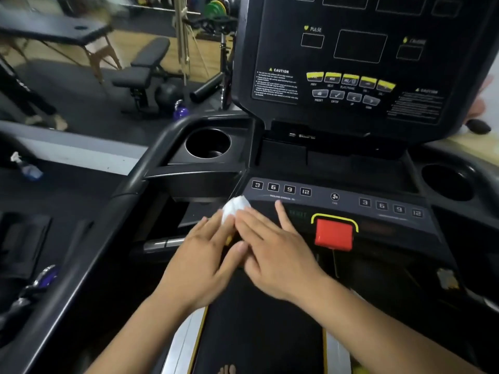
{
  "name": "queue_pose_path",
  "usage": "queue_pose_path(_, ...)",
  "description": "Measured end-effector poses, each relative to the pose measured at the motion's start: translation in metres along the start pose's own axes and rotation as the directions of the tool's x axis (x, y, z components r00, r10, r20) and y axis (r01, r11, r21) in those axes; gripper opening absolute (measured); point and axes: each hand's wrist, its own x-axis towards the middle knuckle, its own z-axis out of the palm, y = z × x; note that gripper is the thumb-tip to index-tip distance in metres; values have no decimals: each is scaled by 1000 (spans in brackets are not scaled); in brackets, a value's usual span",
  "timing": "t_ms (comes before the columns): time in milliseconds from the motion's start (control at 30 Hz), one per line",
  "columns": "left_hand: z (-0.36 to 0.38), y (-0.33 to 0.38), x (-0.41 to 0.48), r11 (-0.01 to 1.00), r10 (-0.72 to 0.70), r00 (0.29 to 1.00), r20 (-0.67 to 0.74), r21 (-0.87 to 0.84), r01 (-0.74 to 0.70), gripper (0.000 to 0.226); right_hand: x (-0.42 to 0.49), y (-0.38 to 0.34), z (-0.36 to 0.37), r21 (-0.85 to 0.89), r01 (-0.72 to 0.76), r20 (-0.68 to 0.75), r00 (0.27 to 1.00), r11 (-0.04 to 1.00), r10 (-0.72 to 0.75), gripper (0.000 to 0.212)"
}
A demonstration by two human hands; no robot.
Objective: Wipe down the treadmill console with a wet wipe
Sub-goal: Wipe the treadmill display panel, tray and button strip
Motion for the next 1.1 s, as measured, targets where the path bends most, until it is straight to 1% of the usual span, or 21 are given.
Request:
queue_pose_path(67, 5, 9, 24, 993, 2, 1000, 8, 120, -3, 83, 2, 15, -10, -48, -66, 22, 998, 997, 67, 69)
queue_pose_path(133, 12, 29, 57, 970, 47, 999, 14, 239, -48, 90, 1, 37, -22, -86, -163, 12, 986, 983, 165, 73)
queue_pose_path(233, 36, 84, 87, 948, 138, 984, 111, 274, -164, 86, -36, 82, -30, -93, -320, -51, 947, 943, 316, 69)
queue_pose_path(333, 75, 145, 109, 906, 260, 936, 239, 275, -322, 78, -98, 127, -33, -12, -501, -164, 855, 865, 492, 58)
queue_pose_path(433, 108, 197, 125, 851, 373, 875, 309, 261, -455, 69, -152, 154, -38, 77, -622, -216, 753, 780, 621, 56)
queue_pose_path(533, 125, 224, 116, 774, 463, 810, 360, 280, -567, 66, -193, 150, -33, 220, -687, -199, 663, 692, 721, 60)
queue_pose_path(567, 129, 225, 110, 739, 492, 789, 369, 302, -602, 64, -202, 143, -29, 260, -696, -196, 641, 670, 742, 60)
queue_pose_path(633, 134, 216, 102, 678, 546, 755, 363, 339, -653, 62, -210, 131, -23, 287, -692, -238, 619, 663, 749, 55)
queue_pose_path(667, 133, 207, 102, 652, 576, 742, 342, 356, -670, 60, -208, 128, -21, 273, -683, -272, 621, 678, 735, 50)
queue_pose_path(733, 129, 187, 106, 617, 636, 727, 257, 396, -680, 52, -193, 124, -22, 227, -644, -319, 660, 731, 680, 45)
queue_pose_path(800, 119, 165, 113, 645, 644, 748, 159, 413, -643, 43, -169, 121, -24, 166, -585, -321, 729, 794, 605, 49)
queue_pose_path(867, 102, 142, 112, 710, 594, 799, 91, 408, -574, 38, -139, 113, -24, 122, -528, -297, 789, 841, 538, 52)
queue_pose_path(967, 71, 104, 97, 796, 490, 872, 2, 407, -448, 45, -91, 90, -23, 73, -436, -248, 863, 897, 440, 56)
queue_pose_path(1033, 51, 81, 83, 830, 417, 909, -23, 418, -370, 51, -66, 71, -19, 47, -377, -209, 902, 925, 378, 59)
queue_pose_path(1100, 36, 57, 67, 849, 370, 928, -39, 421, -321, 53, -49, 52, -14, 31, -313, -178, 933, 949, 314, 60)
